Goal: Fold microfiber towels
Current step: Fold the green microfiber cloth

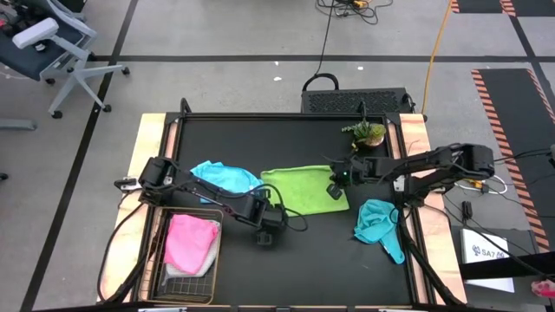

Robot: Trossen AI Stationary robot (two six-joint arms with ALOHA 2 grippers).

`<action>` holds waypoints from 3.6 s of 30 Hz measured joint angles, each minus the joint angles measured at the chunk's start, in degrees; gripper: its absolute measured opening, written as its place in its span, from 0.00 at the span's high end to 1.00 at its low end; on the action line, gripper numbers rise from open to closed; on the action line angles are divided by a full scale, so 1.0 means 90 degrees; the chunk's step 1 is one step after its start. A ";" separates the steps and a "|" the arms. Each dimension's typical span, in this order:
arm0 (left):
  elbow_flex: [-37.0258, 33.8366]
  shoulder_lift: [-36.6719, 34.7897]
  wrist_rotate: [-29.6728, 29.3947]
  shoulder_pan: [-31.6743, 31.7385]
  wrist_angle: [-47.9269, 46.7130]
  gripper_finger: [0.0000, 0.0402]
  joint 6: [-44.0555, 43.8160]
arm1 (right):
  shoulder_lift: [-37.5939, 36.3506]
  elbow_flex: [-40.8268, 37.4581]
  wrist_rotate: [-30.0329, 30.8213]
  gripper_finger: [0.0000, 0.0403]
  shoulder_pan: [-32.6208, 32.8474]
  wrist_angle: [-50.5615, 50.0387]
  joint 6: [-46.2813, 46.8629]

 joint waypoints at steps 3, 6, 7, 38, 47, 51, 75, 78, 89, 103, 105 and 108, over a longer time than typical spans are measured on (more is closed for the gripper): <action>-0.0195 0.0000 0.0179 0.0000 0.0002 0.85 -0.0098 | 0.0004 0.0000 0.0002 1.00 0.0000 -0.0006 0.0002; -0.0426 -0.0024 0.0287 -0.0032 0.0200 0.85 -0.0114 | 0.0004 0.0000 0.0000 1.00 -0.0013 -0.0006 0.0003; -0.0473 -0.0037 0.0274 -0.0041 0.0262 0.85 -0.0090 | 0.0004 0.0000 -0.0002 1.00 -0.0015 -0.0008 0.0012; -0.0233 -0.0023 0.0254 0.0090 0.0002 0.66 -0.0003 | -0.0025 -0.0002 -0.0339 1.00 -0.0027 -0.0020 0.0129; -0.0413 -0.0034 0.0393 0.0063 0.0139 0.67 -0.0185 | -0.0024 -0.0002 -0.0296 1.00 -0.0027 0.0004 0.0166; -0.0419 -0.0034 0.0178 0.0052 0.0182 0.69 -0.0167 | -0.0024 -0.0002 -0.0296 1.00 -0.0027 0.0004 0.0172; 0.1245 -0.0073 -0.0073 0.0601 -0.1151 0.99 0.1834 | -0.0048 -0.0002 0.0026 1.00 -0.0024 -0.0163 0.0387; 0.1379 -0.0073 -0.0063 0.0764 -0.1134 0.99 0.2090 | -0.0278 0.0018 0.0024 1.00 -0.0013 -0.0182 0.0389; 0.1417 -0.0073 0.0195 0.1220 -0.0416 1.00 0.3288 | -0.2428 0.0660 0.0565 1.00 -0.0007 -0.0959 0.0337; 0.1417 -0.0073 0.0596 0.1719 -0.0010 1.00 0.4048 | -0.3325 0.0925 0.0824 1.00 0.0025 -0.1960 0.0923; 0.1417 -0.0073 0.0602 0.1703 -0.0094 1.00 0.3865 | -0.3013 0.0925 0.0658 1.00 0.0102 -0.1975 0.0987; 0.1417 -0.0073 0.0605 0.1626 -0.0360 1.00 0.3513 | -0.2447 0.0925 0.0488 1.00 0.0220 -0.1969 0.1010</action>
